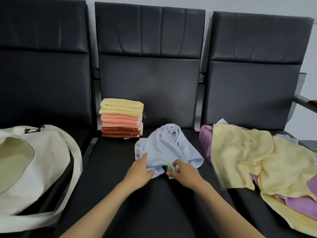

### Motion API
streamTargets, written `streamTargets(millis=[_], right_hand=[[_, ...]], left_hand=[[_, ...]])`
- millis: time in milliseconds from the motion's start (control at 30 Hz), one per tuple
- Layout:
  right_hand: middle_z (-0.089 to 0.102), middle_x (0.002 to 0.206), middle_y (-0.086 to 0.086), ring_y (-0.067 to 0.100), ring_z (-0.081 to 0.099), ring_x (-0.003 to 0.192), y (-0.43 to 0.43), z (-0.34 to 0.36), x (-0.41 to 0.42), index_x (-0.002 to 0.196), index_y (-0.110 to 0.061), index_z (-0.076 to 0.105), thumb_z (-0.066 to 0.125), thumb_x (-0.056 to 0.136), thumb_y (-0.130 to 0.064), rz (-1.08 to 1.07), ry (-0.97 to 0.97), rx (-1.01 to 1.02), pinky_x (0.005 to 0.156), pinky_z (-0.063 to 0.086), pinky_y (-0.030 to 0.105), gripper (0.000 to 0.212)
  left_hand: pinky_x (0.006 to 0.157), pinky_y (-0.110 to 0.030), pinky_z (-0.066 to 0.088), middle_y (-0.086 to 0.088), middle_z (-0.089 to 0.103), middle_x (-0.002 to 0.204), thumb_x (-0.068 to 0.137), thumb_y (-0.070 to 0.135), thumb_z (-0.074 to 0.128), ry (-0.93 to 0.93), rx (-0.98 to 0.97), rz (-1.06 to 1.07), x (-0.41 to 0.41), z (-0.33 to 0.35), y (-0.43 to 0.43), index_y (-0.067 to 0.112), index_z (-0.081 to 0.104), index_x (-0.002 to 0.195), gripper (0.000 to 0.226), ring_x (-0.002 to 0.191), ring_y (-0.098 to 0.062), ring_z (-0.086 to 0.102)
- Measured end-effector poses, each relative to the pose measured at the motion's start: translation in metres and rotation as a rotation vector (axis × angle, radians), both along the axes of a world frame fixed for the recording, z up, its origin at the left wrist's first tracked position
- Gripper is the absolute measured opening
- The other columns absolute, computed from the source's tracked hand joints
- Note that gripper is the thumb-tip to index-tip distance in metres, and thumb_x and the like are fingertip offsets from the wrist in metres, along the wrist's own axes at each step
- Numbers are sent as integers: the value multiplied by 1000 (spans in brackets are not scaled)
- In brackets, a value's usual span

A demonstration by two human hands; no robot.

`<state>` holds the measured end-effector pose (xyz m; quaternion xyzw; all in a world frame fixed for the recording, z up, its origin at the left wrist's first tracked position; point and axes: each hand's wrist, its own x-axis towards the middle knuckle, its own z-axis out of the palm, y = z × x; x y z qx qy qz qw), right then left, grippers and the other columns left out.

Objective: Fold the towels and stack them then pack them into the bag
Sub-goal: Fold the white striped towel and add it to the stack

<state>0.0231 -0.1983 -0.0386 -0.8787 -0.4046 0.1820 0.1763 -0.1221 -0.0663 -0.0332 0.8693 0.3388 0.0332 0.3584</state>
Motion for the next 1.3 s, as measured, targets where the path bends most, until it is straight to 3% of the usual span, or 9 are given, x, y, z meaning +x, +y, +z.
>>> streamTargets(millis=[167, 333, 467, 633, 867, 967, 1067, 1167, 1300], right_hand=[[44, 66, -6, 11, 43, 66, 2, 19, 1, 68, -20, 42, 55, 93, -22, -46, 233, 313, 59, 34, 18, 28], [65, 84, 2, 14, 62, 79, -8, 58, 0, 91, -12, 57, 49, 99, -17, -155, 996, 789, 73, 48, 23, 12], [70, 87, 4, 14, 66, 77, -12, 71, -3, 94, -11, 60, 49, 98, -17, -175, 1180, 918, 68, 53, 25, 13], [66, 84, -2, 9, 61, 76, -19, 74, 10, 89, -11, 62, 58, 94, -30, -154, 603, 798, 71, 48, 22, 20], [54, 115, 5, 26, 51, 104, -20, 31, 22, 121, -18, 54, 56, 93, -29, -70, -339, 99, 88, 43, 36, 30], [55, 89, -8, 11, 53, 83, -16, 36, -3, 91, -23, 56, 61, 87, -47, 121, -120, 221, 78, 46, 31, 25], [55, 83, -11, 9, 51, 72, -10, 37, -36, 91, -25, 47, 60, 74, -69, 279, -21, 12, 67, 43, 28, 49], [54, 91, -3, 18, 52, 80, -3, 28, -48, 94, -20, 41, 62, 80, -58, 361, -200, -75, 66, 37, 30, 45], [43, 69, -4, 14, 41, 63, -4, 31, -29, 70, -22, 34, 65, 87, -36, 327, -6, -69, 55, 29, 25, 38]], left_hand=[[86, -32, 42, -6, 46, 131, 88, 46, 56, 164, 201, -5, -6, 0, 0, 25, 39, 138, 57, 120, -26, 45], [71, -31, 43, -1, 54, 108, 92, 26, 54, -186, 113, 261, -5, 12, 10, 22, 53, 108, 16, 93, -20, 55], [66, -25, 43, -7, 62, 100, 97, 15, 49, -572, -259, 473, -6, 30, 15, 16, 54, 100, 7, 85, -18, 58], [75, -12, 46, 12, 66, 94, 97, 20, 53, -865, -63, 320, -23, 66, 26, 26, 62, 99, 11, 88, 0, 60], [69, -17, 50, 3, 71, 88, 86, 36, 69, -77, -122, -72, -34, 41, 31, 26, 69, 97, 15, 83, -8, 65], [72, -20, 49, 0, 72, 79, 86, 26, 70, -205, -226, -43, -26, 37, 16, 23, 69, 96, 11, 76, -5, 65], [80, -28, 54, -5, 74, 87, 87, 20, 69, -409, -412, 41, -21, 46, 12, 16, 70, 99, 12, 84, -14, 69], [76, -27, 54, -9, 74, 92, 88, 16, 67, -495, -589, 87, -22, 54, 9, 11, 69, 102, 14, 84, -16, 69], [85, -28, 55, -5, 73, 98, 79, 21, 77, -404, -498, -6, -29, 57, 15, 17, 69, 104, 27, 94, -15, 69]])
